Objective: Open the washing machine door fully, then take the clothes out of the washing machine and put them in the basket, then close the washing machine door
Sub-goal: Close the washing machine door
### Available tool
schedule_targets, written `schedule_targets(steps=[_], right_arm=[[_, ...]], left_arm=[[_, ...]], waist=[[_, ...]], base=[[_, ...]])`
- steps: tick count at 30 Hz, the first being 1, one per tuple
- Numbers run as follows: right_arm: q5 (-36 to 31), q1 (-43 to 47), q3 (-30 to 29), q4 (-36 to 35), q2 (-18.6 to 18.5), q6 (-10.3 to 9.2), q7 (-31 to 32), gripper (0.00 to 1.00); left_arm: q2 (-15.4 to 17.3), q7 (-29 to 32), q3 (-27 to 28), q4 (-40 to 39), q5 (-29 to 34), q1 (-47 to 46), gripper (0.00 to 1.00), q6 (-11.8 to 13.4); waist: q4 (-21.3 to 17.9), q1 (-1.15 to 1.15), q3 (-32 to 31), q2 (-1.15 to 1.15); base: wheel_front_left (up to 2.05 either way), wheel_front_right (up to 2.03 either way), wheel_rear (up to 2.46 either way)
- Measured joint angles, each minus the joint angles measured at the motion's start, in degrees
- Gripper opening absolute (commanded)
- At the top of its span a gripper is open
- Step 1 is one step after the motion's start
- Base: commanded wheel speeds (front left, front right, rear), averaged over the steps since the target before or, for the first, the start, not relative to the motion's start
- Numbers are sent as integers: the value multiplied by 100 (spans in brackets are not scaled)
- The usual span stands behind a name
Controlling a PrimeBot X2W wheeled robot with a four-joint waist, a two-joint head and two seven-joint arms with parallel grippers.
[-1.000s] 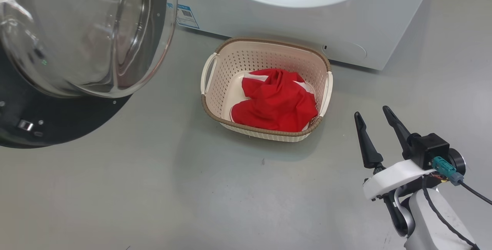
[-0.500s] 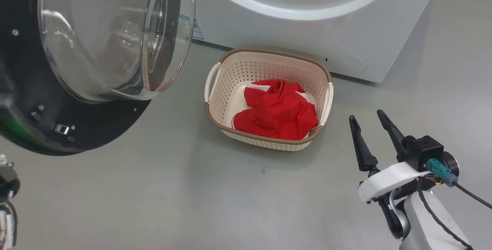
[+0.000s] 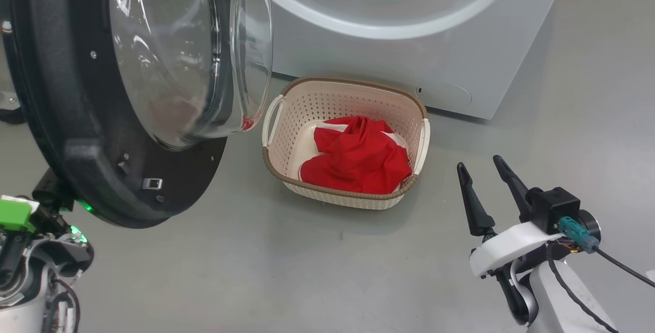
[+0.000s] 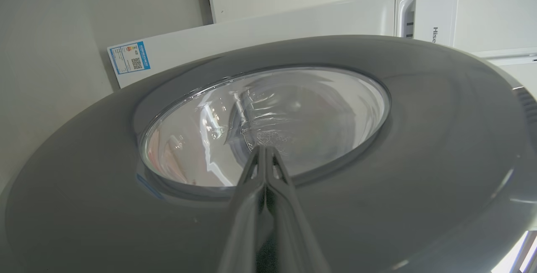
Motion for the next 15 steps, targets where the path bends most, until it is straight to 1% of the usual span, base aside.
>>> schedule_targets(steps=[1,2,7,12,15], right_arm=[[10,2,19,18,11,25,0,100],[11,3,51,32,27,25,0,100],[19,2,89,42,44,25,0,100],[99,2,130,77,66,26,0,100],[112,0,163,96,77,26,0,100]], left_arm=[[-29,38,-21,-88,0,51,0,0],[-114,113,-64,-283,0,146,0,1],[-385,201,-104,-735,-53,274,0,1],[-593,325,-282,-1035,-53,419,0,1],[-658,421,-456,-1207,-34,488,0,0]], waist=[[-17,0,-10,0],[-55,0,-30,0],[-172,0,-81,0],[-323,0,-124,0],[-442,0,-134,0]], base=[[0,0,0],[0,0,0],[0,0,0],[0,0,0],[0,0,0]])
